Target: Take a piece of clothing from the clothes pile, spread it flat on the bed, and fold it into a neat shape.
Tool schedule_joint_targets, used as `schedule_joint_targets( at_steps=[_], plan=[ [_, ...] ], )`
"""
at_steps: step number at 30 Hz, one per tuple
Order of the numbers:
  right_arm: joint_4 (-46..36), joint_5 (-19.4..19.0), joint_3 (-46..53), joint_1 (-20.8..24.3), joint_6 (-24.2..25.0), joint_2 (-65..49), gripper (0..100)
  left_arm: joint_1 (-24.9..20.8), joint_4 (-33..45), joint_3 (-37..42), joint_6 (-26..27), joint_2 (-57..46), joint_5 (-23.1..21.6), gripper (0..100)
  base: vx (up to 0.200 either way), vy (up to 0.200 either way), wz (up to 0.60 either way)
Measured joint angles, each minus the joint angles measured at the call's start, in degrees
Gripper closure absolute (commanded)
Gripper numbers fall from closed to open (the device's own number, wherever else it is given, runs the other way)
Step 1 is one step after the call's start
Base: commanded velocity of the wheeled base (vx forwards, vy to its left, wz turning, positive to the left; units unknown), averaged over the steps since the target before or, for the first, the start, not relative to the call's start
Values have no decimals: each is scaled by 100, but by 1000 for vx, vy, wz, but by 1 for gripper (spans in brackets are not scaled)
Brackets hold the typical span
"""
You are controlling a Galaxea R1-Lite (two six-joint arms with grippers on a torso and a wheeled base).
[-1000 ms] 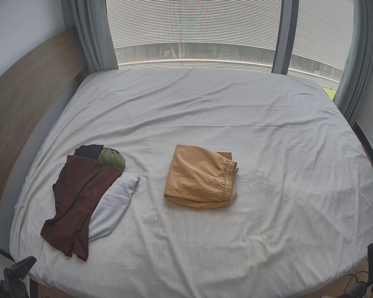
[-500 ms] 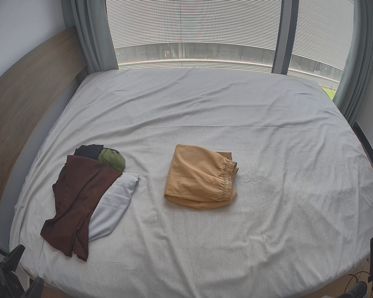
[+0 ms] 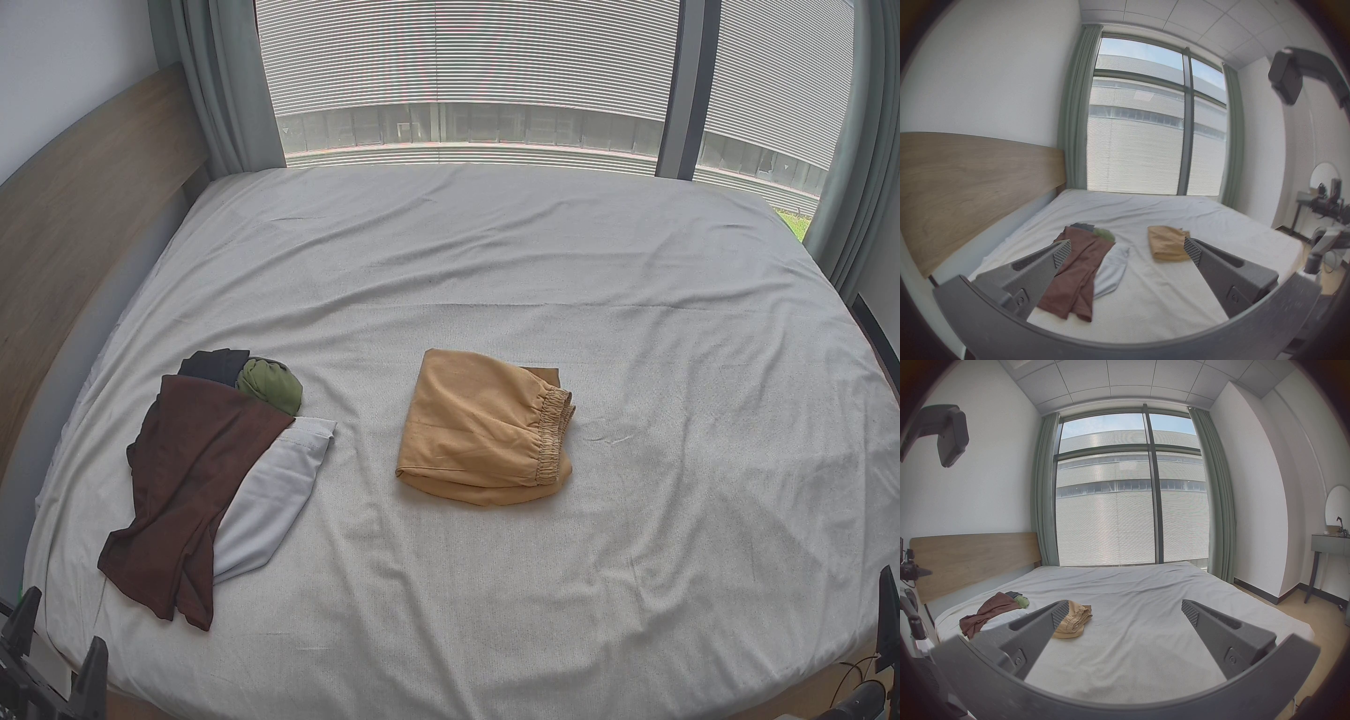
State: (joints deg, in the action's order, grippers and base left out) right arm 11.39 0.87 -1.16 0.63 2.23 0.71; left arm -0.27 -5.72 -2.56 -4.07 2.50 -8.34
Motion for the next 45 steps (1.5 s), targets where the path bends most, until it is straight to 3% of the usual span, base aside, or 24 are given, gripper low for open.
schedule_joint_targets(
  at_steps=[14,23,27,31,35,38,45],
  plan=[
    [-263,288,15,-6,-16,2,0,60,672,160,312,-151,935,0,0,0,0],
    [-716,294,17,2,41,4,0,48,585,155,336,-156,1003,0,0,0,0],
    [-718,279,17,5,-172,4,0,43,583,155,334,-156,1000,0,0,0,0],
    [-727,-18,17,10,-272,4,0,43,581,155,332,-157,997,0,0,0,0],
    [-756,-357,17,5,124,6,0,43,581,155,369,-157,995,0,0,0,0],
    [-827,-226,15,5,230,6,0,43,581,155,389,-157,992,0,0,0,0],
    [-1141,52,15,5,-177,6,0,37,581,155,407,-157,990,0,0,0,0]
  ],
)
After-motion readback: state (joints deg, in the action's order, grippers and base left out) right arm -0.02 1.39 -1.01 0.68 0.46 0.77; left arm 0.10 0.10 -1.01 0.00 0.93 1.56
